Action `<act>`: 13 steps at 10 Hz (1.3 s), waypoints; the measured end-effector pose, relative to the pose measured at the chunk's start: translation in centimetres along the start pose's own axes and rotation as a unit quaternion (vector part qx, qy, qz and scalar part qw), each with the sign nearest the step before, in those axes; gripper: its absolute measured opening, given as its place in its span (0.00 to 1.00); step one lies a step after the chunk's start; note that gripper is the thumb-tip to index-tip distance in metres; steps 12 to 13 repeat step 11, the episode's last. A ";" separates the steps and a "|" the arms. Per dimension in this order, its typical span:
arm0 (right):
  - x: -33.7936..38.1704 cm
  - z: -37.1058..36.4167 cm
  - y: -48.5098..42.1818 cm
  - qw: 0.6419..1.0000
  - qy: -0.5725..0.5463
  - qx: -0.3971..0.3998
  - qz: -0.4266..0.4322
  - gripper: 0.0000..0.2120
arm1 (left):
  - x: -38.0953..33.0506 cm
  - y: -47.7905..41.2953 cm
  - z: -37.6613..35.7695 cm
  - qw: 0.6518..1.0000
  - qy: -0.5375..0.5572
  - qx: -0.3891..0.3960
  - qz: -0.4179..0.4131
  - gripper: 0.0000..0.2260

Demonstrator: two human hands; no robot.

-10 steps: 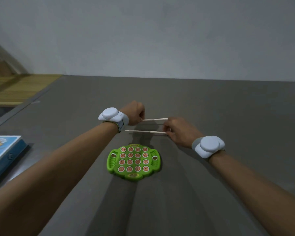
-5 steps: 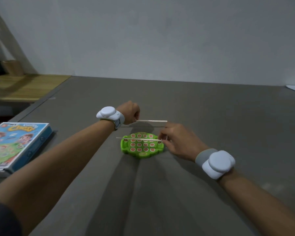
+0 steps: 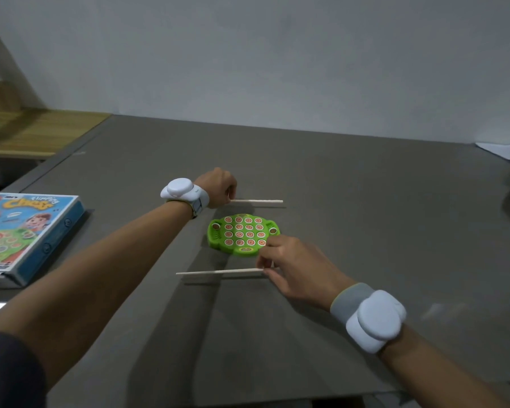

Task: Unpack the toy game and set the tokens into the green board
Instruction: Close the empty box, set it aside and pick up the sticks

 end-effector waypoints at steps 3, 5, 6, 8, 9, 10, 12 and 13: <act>0.1 -1.3 0.3 1.000 -0.004 0.008 -0.003 0.07 | 1.0 0.0 -0.6 1.000 -0.001 0.001 0.002 0.08; 0.1 -2.0 0.2 1.000 -0.005 0.016 -0.001 0.06 | 1.1 0.1 -0.6 1.000 -0.003 0.009 0.006 0.08; 0.0 -2.1 0.1 1.000 -0.006 0.011 0.001 0.06 | 1.1 -0.1 -0.9 1.000 0.000 0.006 0.002 0.09; -0.3 -2.2 -0.1 1.000 -0.011 0.005 0.002 0.06 | 1.4 -0.4 -1.5 1.000 0.008 0.018 0.008 0.07; -0.3 -2.0 -0.2 1.000 -0.021 0.015 -0.004 0.06 | 1.2 -0.1 -1.6 0.999 0.022 0.019 0.019 0.08; -0.5 -1.3 -0.4 0.998 -0.060 0.018 -0.019 0.07 | 1.3 0.0 -1.5 0.998 0.053 0.011 0.028 0.10; -1.2 0.0 -1.6 0.993 -0.112 0.008 -0.044 0.07 | 0.8 0.5 -1.2 0.995 0.097 0.003 0.031 0.12; -1.2 0.0 -1.6 0.993 -0.112 0.008 -0.044 0.07 | 0.8 0.5 -1.2 0.995 0.097 0.003 0.031 0.12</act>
Point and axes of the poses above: each hand's wrist, its own y-axis away from the middle knuckle, its own z-axis out of the back of the hand, x = y × z, the point moved 2 cm from there along -y, towards the middle knuckle, and after that the axes turned 8 degrees about x, right-handed, at the moved point
